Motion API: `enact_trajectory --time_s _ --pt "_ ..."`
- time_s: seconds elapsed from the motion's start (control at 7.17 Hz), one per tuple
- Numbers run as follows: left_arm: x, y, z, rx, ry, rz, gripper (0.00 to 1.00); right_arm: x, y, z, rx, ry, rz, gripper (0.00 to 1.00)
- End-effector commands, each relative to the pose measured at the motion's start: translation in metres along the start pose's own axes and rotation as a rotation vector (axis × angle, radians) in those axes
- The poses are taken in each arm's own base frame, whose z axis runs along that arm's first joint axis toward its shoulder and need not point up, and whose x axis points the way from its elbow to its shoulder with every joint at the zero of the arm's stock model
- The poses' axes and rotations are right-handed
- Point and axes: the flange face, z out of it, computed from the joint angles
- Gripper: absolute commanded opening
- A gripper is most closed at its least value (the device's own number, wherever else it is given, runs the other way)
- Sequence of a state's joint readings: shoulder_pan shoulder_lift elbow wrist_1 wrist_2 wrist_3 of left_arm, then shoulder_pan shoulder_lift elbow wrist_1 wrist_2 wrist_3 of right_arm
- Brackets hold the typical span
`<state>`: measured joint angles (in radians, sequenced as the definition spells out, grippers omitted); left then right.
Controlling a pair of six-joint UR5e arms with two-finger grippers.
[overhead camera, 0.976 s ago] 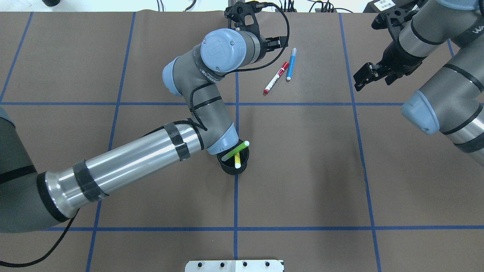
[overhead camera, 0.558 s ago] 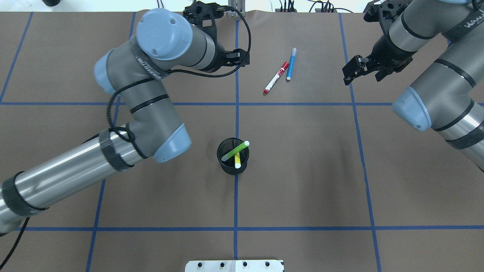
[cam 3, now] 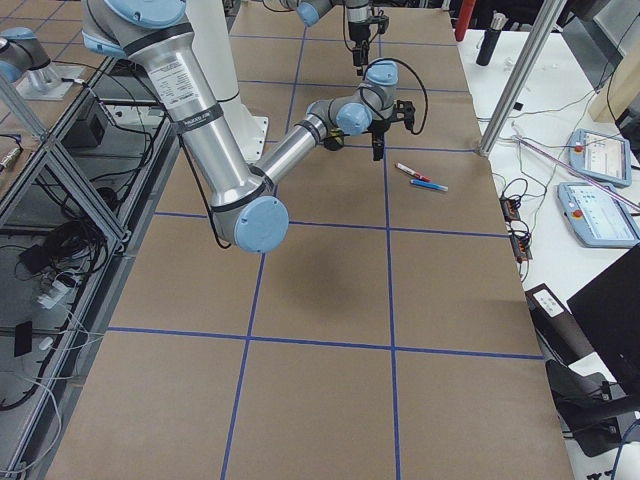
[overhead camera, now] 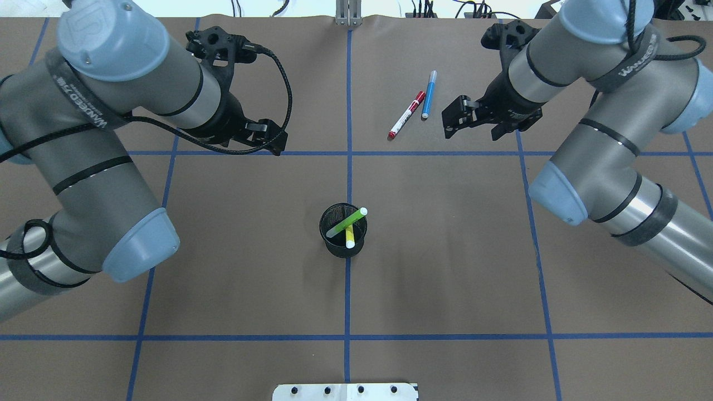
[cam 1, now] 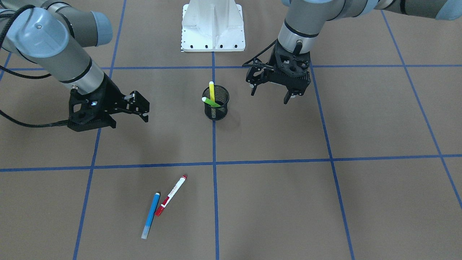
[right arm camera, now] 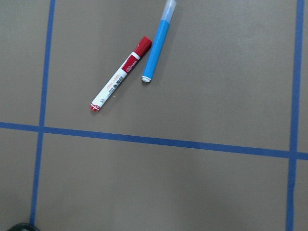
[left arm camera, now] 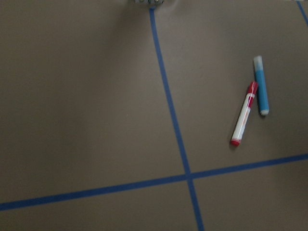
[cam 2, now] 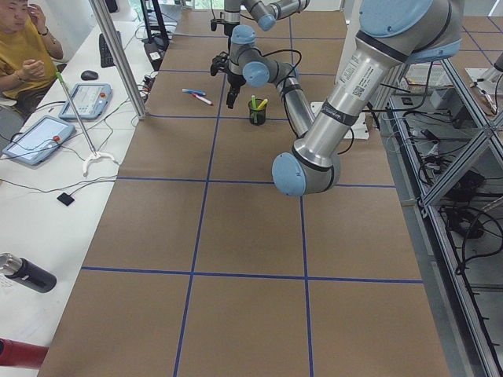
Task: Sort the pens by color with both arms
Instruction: 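Withdraw the left gripper while the right gripper moves toward the cup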
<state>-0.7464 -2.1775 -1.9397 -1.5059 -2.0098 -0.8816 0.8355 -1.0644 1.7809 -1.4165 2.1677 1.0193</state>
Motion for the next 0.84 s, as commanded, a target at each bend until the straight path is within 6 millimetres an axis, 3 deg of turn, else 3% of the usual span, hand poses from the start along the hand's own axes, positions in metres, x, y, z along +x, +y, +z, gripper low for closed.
enact_trajectory --time_s 0.0,0.14,0.42,0.56,0.7 --pt "-0.014 0.007 -0.002 -0.030 0.003 0.015 0.99 -0.052 0.035 0.024 0.023 -0.086 0.076 0.99" --pt "-0.017 0.009 0.000 -0.035 0.000 0.079 0.99 -0.081 0.048 0.032 0.039 -0.098 0.096 0.98" --pt "-0.025 0.012 0.005 -0.040 -0.007 0.085 0.99 -0.111 0.075 0.050 0.053 -0.100 0.102 0.93" --pt "-0.024 0.012 0.005 -0.042 -0.005 0.086 0.99 -0.118 0.086 0.056 0.036 -0.104 0.100 0.79" --pt "-0.025 0.012 0.005 -0.045 -0.001 0.085 0.99 -0.124 0.092 0.061 0.024 -0.105 0.091 0.74"
